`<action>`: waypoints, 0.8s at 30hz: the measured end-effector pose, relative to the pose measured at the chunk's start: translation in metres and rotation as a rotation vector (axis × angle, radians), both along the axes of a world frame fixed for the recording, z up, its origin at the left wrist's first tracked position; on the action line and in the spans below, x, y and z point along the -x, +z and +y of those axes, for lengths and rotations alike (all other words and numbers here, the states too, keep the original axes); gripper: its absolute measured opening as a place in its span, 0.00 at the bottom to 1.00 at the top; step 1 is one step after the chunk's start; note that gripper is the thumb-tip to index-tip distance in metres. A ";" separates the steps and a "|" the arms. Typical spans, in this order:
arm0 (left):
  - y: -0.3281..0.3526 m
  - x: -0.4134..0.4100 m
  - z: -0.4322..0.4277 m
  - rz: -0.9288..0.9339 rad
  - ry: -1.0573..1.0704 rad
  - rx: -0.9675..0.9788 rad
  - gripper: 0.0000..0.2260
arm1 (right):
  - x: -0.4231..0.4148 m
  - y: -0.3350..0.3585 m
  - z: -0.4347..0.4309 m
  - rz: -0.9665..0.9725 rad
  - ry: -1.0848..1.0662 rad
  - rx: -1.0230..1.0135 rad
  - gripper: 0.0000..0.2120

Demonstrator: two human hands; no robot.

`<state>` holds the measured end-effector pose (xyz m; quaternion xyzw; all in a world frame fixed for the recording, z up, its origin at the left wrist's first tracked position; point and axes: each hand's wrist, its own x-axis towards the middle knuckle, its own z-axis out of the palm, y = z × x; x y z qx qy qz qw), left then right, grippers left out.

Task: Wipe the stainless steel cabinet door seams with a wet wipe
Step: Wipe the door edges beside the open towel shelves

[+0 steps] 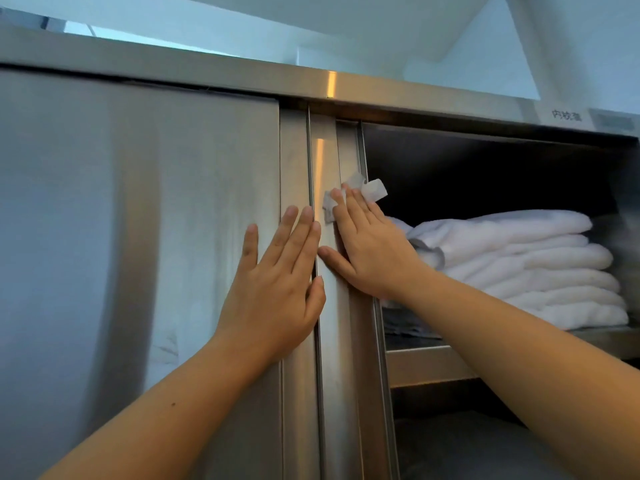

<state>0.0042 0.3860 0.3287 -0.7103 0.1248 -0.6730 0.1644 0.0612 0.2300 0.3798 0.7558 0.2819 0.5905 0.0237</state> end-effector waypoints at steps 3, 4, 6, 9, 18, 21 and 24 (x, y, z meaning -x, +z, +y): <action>0.001 0.001 0.000 0.011 0.020 -0.004 0.27 | 0.002 0.039 0.000 -0.013 -0.007 -0.026 0.36; 0.001 0.001 0.000 0.007 0.023 -0.006 0.27 | 0.003 0.055 0.002 -0.016 -0.007 -0.035 0.36; 0.000 0.000 0.000 -0.003 0.021 -0.012 0.27 | 0.003 0.079 0.003 -0.023 -0.012 -0.048 0.37; 0.001 -0.001 0.000 -0.023 0.027 -0.024 0.27 | -0.003 0.087 0.005 -0.063 -0.002 -0.069 0.36; 0.002 0.001 0.001 -0.001 0.038 -0.026 0.27 | -0.007 0.025 0.006 -0.045 0.050 -0.056 0.34; -0.001 0.001 0.000 0.040 0.046 0.008 0.28 | -0.004 0.001 0.004 -0.008 0.069 -0.040 0.33; -0.011 0.000 -0.004 0.070 0.046 0.041 0.28 | -0.003 -0.022 0.002 0.014 0.067 -0.022 0.34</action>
